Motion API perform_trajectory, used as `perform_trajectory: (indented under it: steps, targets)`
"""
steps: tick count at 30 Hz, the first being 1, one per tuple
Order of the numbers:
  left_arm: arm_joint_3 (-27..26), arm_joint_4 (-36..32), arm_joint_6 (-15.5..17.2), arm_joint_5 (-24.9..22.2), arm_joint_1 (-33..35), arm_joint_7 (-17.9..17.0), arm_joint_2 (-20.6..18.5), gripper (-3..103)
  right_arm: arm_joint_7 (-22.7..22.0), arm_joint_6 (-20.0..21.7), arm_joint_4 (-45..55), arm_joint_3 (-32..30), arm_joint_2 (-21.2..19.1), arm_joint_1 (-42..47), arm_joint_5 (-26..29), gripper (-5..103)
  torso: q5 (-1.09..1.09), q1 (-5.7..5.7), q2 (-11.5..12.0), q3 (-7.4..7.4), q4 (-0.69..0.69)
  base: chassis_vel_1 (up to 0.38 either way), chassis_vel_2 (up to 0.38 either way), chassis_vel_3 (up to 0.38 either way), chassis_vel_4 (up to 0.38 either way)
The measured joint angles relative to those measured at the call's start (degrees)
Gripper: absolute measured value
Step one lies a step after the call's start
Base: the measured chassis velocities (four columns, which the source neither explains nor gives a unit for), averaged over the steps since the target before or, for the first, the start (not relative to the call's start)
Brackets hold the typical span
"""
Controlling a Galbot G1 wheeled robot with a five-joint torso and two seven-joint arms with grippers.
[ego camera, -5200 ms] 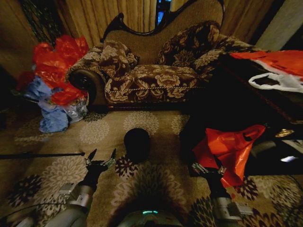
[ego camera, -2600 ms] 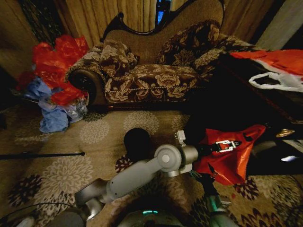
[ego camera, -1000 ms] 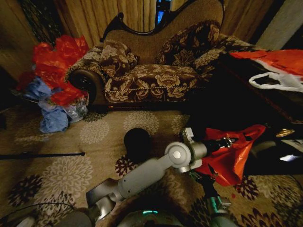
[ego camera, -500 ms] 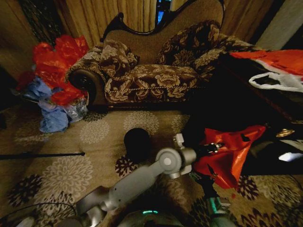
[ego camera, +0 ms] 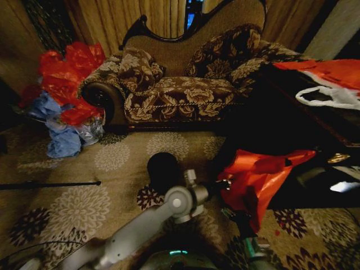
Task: Place a garbage bag over the trash bin.
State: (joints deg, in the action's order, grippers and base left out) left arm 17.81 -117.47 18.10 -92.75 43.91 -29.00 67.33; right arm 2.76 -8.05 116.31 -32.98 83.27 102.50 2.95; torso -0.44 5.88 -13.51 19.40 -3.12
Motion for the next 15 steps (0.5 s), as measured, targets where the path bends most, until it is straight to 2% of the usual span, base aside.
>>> perform_trajectory:
  steps: [2,4,7,15]
  targets:
    - [-3.61,-0.31,0.48,2.01,3.04,0.92,-2.67,0,1.03,-1.05,-1.19,0.60,0.31,-0.15,-0.90,100,0.01,0.00,-0.01,0.00,0.01,0.000,0.000,0.000,0.000]
    - [-4.73,-0.40,0.57,2.67,4.05,1.24,-3.53,0,1.26,-1.32,-1.45,0.78,0.34,-0.26,-1.16,100,0.00,0.00,-0.01,0.00,0.00,0.000,0.000,0.000,0.000]
    - [-9.34,-0.47,0.55,6.78,8.44,3.33,-7.41,0,1.92,-1.77,-2.10,1.70,0.32,-0.52,-1.66,100,0.00,0.00,-0.01,0.00,0.01,0.000,0.000,0.000,0.000]
    - [-15.40,-0.44,0.46,13.18,15.63,5.92,-10.30,0,2.03,-2.13,-3.00,4.36,0.86,-0.94,-2.77,100,0.00,0.00,-0.01,0.00,0.00,0.000,0.000,0.000,0.000]
